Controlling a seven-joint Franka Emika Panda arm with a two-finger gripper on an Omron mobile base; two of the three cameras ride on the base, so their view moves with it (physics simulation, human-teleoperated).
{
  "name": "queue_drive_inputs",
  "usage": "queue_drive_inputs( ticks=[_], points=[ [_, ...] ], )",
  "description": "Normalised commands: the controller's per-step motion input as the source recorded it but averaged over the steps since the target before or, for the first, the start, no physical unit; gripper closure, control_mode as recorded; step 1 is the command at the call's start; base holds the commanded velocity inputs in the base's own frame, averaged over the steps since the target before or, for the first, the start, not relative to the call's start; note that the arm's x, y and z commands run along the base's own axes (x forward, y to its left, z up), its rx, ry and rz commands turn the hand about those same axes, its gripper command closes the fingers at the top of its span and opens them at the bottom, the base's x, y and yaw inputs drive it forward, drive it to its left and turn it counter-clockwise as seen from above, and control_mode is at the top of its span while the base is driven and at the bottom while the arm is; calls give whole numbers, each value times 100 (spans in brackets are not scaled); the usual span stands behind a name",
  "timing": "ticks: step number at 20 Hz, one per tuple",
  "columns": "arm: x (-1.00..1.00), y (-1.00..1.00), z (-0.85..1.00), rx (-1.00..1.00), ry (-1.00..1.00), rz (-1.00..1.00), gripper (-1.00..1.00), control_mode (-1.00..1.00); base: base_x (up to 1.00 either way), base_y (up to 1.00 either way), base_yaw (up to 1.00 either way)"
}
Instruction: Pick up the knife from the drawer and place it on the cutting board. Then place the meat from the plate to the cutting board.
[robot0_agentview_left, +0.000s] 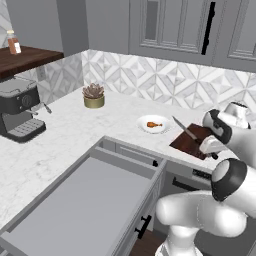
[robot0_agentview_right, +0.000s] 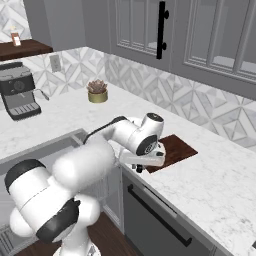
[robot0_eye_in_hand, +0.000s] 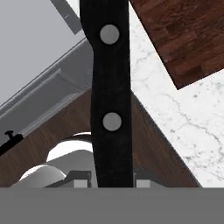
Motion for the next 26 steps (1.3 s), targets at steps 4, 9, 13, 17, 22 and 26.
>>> queue_drive_inputs(
  ticks=[4, 9, 13, 17, 22, 26],
  points=[
    [100, -75, -33, 1, 21, -24, 100, -100, 0, 0, 0],
    [100, -46, -64, 0, 11, -30, 100, -100, 0, 0, 0],
    [100, -33, -37, 0, 6, -28, 100, -100, 0, 0, 0],
    [92, -32, -36, 0, 2, -23, 100, -100, 0, 0, 0],
    [59, -1, -63, -3, 5, -12, 100, -100, 0, 0, 0],
    [-8, 30, -29, -8, 0, -3, 100, -100, 0, 0, 0]
  ],
)
